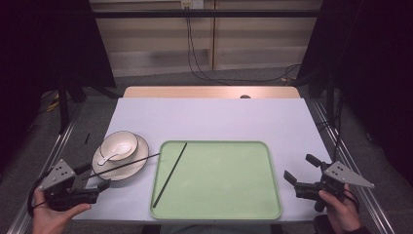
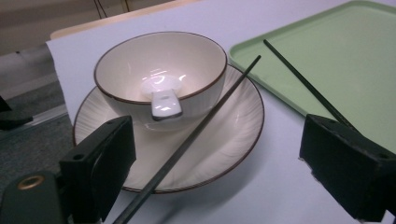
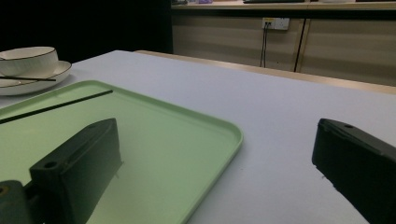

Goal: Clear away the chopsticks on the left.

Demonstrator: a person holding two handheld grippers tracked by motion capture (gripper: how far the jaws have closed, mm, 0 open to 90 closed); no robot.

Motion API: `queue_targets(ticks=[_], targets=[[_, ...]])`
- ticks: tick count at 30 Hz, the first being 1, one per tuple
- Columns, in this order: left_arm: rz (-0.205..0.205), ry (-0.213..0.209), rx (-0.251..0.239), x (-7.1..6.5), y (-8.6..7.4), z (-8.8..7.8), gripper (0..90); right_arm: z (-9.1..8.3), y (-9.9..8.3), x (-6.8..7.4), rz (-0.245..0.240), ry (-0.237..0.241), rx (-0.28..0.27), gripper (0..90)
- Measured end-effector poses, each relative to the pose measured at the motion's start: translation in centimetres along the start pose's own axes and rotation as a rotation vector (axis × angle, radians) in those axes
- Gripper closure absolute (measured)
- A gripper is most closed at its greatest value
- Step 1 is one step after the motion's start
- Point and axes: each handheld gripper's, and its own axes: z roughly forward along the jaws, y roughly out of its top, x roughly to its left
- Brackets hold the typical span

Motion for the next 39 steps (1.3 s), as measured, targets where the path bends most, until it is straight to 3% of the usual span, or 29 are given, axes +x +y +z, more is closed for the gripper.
queue_targets(ticks=[3, 5, 11, 18, 32, 39], targets=[[0.012, 0.021, 0.008, 0.4, 0.0, 0.0, 10.6, 0.0, 0.0, 0.0, 0.003, 0.001, 0.003, 0.6], [0.014, 0.026, 0.011, 0.8, -0.1, 0.1, 15.3, 0.0, 0.0, 0.0, -0.003, 0.000, 0.000, 0.6], [0.075, 0.063, 0.029, 2.4, -0.4, 0.2, 19.5, 0.0, 0.0, 0.0, 0.001, 0.000, 0.003, 0.6], [0.097, 0.046, 0.057, 3.3, -0.1, 1.0, 23.3, 0.1, 0.0, 0.0, 0.006, -0.002, 0.003, 0.6], [0.128, -0.047, 0.151, 3.6, 0.6, 3.5, 34.2, 0.1, 0.0, 0.0, 0.004, 0.001, 0.003, 0.6], [0.143, -0.051, 0.197, 3.5, 0.7, 4.4, 38.7, 0.1, 0.0, 0.0, 0.005, 0.003, 0.005, 0.6]])
